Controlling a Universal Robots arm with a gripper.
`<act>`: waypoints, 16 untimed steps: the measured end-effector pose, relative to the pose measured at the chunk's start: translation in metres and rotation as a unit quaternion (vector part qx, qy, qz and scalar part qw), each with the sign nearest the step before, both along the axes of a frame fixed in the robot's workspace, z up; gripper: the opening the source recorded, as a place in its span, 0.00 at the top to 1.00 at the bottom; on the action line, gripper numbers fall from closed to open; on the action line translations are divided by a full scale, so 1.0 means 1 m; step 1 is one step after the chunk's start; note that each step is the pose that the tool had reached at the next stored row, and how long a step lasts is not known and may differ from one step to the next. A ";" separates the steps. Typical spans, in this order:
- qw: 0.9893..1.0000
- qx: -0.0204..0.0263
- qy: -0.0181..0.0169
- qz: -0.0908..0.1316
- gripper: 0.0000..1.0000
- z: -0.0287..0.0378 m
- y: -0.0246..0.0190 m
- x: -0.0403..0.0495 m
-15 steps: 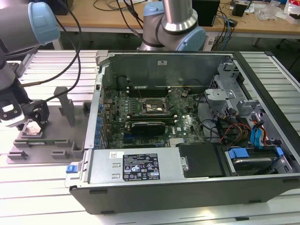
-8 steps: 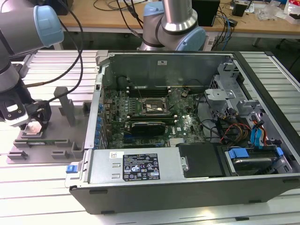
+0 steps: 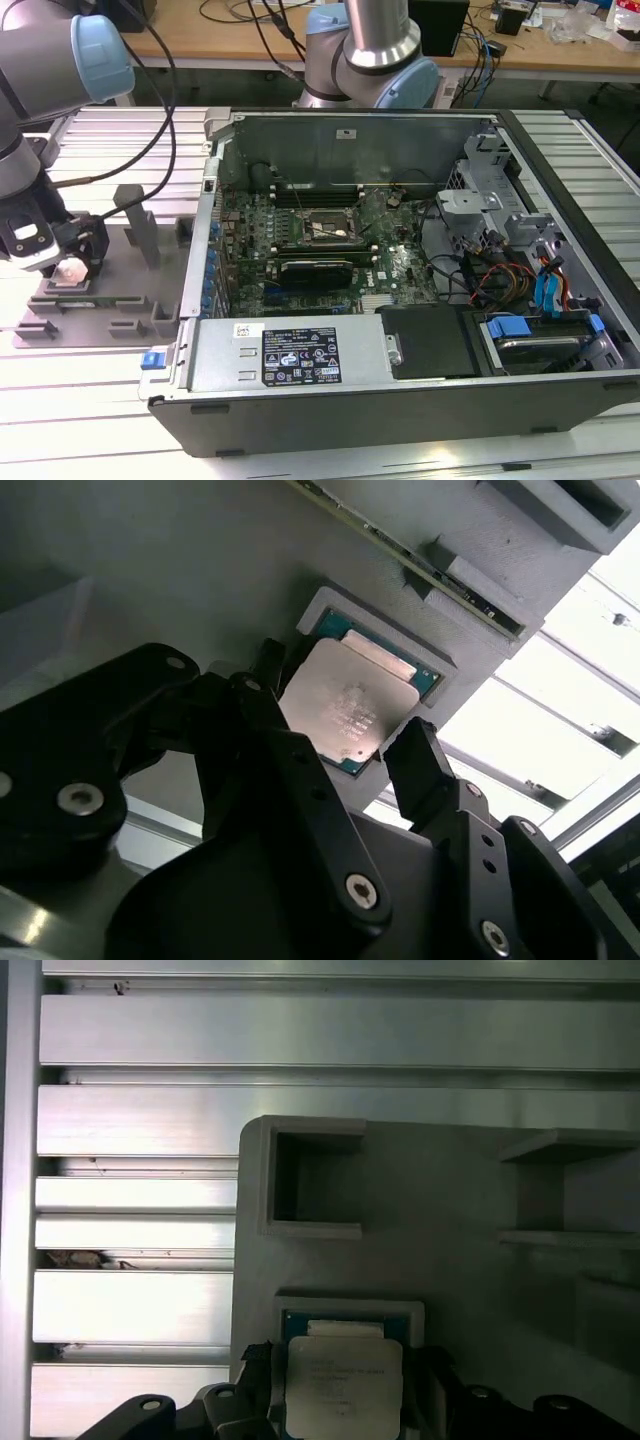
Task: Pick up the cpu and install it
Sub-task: 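Pick up the cpu and move it towards the insertion slot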
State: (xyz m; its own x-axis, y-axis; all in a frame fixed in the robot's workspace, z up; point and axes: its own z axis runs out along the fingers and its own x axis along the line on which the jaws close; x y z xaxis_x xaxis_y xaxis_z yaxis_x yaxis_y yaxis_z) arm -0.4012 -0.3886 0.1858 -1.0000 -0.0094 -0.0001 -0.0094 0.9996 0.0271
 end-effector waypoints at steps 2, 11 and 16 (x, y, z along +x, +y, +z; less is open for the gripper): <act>1.000 0.000 0.000 0.000 0.32 0.0001 -0.0008 -0.0001; 1.000 0.000 0.000 0.000 0.32 0.0007 -0.0041 0.0000; 1.000 0.000 0.000 0.000 0.32 0.0022 -0.0039 0.0000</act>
